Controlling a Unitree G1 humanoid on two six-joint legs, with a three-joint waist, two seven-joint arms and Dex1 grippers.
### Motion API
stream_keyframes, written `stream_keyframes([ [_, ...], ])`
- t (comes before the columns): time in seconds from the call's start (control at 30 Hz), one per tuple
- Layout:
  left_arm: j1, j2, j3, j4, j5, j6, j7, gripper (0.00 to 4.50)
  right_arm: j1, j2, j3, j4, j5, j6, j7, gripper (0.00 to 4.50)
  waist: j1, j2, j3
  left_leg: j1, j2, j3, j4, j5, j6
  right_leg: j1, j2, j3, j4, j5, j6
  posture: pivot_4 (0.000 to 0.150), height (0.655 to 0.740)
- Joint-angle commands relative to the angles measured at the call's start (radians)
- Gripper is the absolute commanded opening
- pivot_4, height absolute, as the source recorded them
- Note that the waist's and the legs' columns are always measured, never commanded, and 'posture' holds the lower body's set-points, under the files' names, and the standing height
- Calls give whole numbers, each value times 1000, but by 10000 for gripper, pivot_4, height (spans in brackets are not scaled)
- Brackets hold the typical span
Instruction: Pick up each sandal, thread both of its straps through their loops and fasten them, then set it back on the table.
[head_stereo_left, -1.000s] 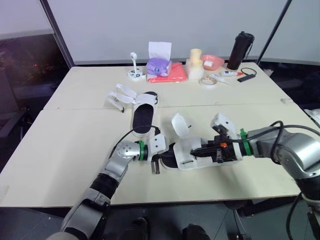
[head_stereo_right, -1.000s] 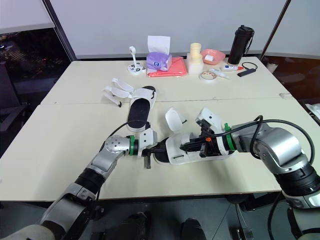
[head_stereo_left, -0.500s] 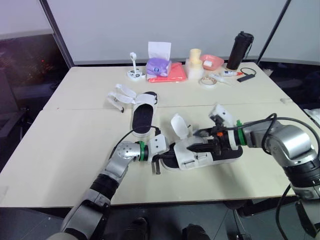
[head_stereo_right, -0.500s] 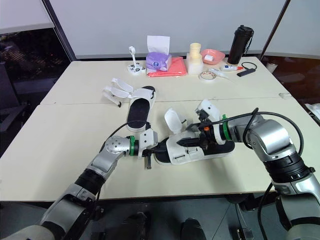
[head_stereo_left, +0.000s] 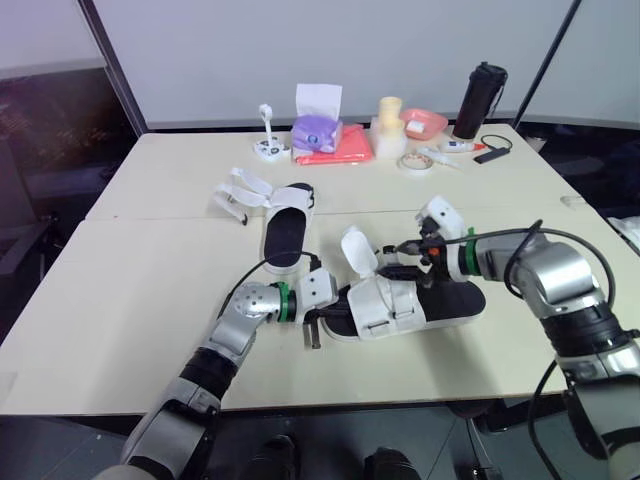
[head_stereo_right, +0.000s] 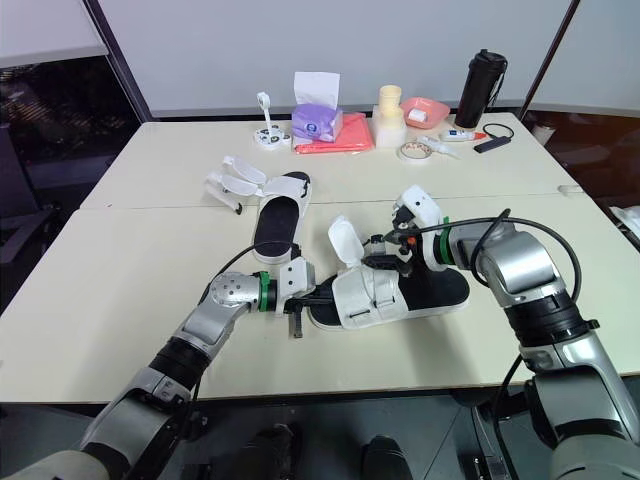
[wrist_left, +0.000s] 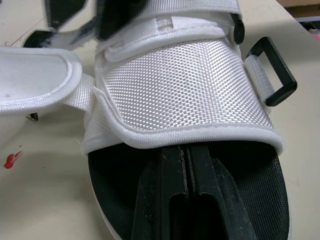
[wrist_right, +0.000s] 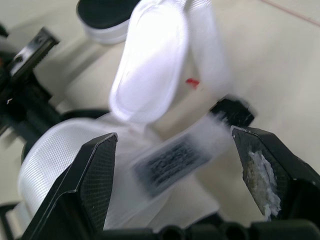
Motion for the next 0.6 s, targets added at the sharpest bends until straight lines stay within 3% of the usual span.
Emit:
stream_keyframes([
  [0.03, 8, 10, -11, 29, 19, 15, 4, 0, -89, 13, -69, 37, -34, -42, -46, 39138, 1, 0, 0, 0, 0, 0, 0, 0, 0, 0, 0, 0, 0, 0, 0, 1500, 7344],
  [0.3, 12, 8, -12, 26, 19, 13, 6, 0, -31, 1, -10, 18, -128, -105, -32, 39138, 1, 0, 0, 0, -1, 0, 0, 0, 0, 0, 0, 0, 0, 0, 0, 1500, 7344],
  [0.6, 14, 4, -16, 24, 21, 11, 8, 0, -47, 48, -51, 68, -71, 161, -42, 39138, 1, 0, 0, 0, -1, 0, 0, 0, 0, 0, 0, 0, 1, 0, 0, 1500, 7344],
])
